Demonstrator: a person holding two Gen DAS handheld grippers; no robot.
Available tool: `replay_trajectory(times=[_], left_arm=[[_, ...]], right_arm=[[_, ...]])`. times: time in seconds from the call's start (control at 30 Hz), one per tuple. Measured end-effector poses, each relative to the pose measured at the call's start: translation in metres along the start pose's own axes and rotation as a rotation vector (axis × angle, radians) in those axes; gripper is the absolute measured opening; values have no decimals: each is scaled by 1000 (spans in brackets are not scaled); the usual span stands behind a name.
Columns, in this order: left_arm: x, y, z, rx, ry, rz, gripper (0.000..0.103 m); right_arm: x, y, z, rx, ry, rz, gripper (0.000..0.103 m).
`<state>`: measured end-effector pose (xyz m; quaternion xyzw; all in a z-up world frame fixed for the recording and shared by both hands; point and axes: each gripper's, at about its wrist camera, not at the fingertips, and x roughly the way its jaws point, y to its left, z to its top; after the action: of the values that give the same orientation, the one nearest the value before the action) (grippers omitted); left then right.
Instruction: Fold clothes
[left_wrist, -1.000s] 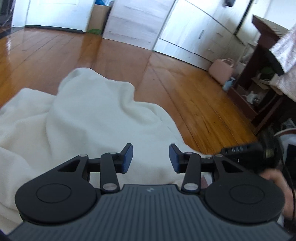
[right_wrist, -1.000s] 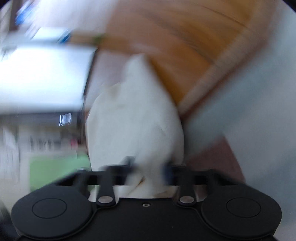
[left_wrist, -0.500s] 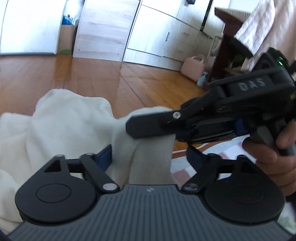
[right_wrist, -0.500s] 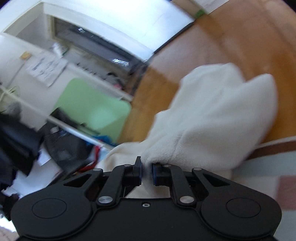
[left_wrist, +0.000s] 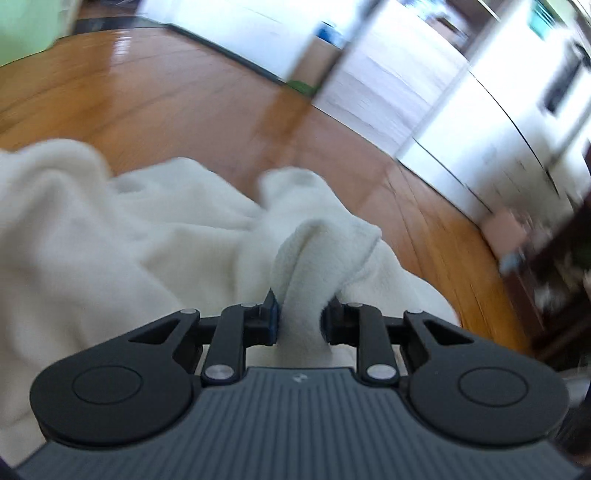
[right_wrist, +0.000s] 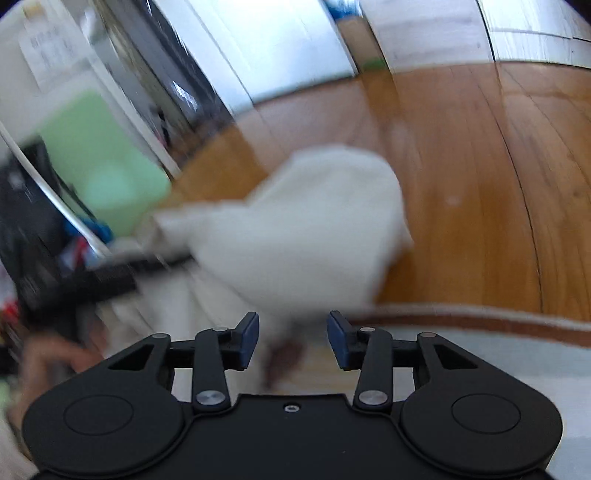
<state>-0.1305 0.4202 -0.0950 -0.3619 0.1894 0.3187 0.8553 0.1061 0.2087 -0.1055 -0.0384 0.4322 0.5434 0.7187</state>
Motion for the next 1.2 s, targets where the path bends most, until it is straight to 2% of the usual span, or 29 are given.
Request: replay_trajectory(times=[0.07, 0.1, 0.27, 0.4, 0.5, 0.53, 0.57, 0.63, 0.77, 0.8, 0.93, 0.97, 1.0, 1.03, 1.13, 1.2], left_arm=[[-5, 6, 4, -34, -28, 38, 22], [-6, 11, 7, -56, -16, 40, 22], [-12, 29, 12, -163, -7, -26, 22], [-8, 36, 13, -220, -2, -43, 22], [-12, 49, 16, -272, -10, -93, 21], [-17, 56, 18, -304, -20, -124, 21], [-21, 63, 21, -336, -31, -154, 21], [-25, 76, 21, -386, -50, -160, 21], [-12, 89, 13, -446, -2, -144, 21], [-8, 90, 12, -456, 16, -162, 21], [-9, 82, 14, -392, 11, -136, 21], [-11, 81, 16, -381, 6, -134, 21], [-13, 80, 17, -371, 2, -132, 21], [-13, 81, 16, -377, 6, -160, 21], [-12, 82, 15, -397, 25, -251, 23], [-10, 80, 14, -406, 39, -318, 26]], right_arm=[[14, 3, -6, -21, 39, -33, 47], [21, 7, -7, -35, 52, -46, 47], [48, 33, -12, -201, 94, -85, 48], [62, 67, -10, -365, 50, -111, 52], [57, 85, -1, -331, -6, 4, 50], [55, 91, 2, -328, -21, 7, 50], [54, 98, 5, -337, -39, -17, 50], [55, 106, 10, -375, -58, -61, 51], [73, 109, 12, -477, -37, -87, 52], [76, 110, 12, -493, -33, -79, 52], [92, 126, 16, -563, -48, -91, 56], [94, 128, 18, -575, -67, -99, 53], [94, 129, 20, -583, -89, -109, 22], [90, 127, 25, -561, -110, -117, 12], [66, 115, 45, -427, -172, -137, 12], [45, 111, 52, -390, -216, -171, 11]])
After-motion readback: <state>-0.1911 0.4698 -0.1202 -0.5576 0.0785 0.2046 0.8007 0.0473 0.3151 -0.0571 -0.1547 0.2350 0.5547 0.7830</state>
